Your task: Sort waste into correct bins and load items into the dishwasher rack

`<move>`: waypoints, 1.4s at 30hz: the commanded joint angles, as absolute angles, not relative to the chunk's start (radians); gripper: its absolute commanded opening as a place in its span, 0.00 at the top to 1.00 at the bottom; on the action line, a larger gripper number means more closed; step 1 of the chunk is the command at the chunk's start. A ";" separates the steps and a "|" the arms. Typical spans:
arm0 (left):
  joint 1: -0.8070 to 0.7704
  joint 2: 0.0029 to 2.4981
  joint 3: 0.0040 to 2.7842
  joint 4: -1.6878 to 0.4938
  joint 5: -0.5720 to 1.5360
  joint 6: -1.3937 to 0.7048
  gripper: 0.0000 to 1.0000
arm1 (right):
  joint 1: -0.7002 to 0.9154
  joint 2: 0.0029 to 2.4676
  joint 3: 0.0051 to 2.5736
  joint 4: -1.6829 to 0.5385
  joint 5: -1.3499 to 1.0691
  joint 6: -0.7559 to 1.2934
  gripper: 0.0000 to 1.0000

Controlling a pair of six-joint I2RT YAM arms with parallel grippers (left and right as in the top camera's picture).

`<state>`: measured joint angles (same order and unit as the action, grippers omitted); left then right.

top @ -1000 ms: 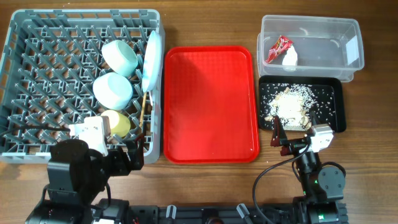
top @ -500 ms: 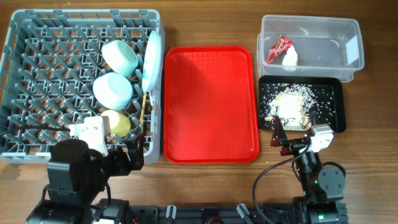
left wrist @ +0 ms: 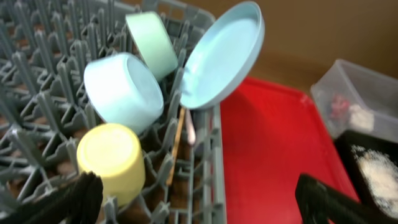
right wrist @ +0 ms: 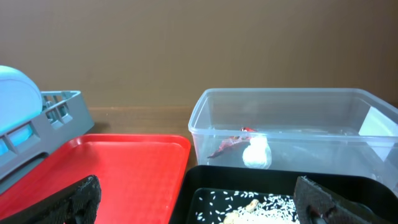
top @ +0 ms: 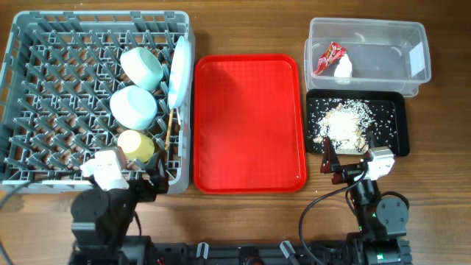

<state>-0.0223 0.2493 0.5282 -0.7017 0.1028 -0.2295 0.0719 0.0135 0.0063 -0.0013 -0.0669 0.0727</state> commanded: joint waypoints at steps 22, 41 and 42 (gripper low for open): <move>-0.014 0.004 0.006 -0.065 0.140 -0.115 0.00 | 0.078 0.004 0.005 0.001 -0.068 0.054 0.00; -0.014 0.005 0.006 -0.064 0.141 -0.115 0.00 | 0.078 0.004 0.006 0.001 -0.068 0.055 0.00; -0.014 0.005 0.006 -0.065 0.140 -0.115 0.00 | 0.078 0.004 0.006 0.001 -0.068 0.055 0.00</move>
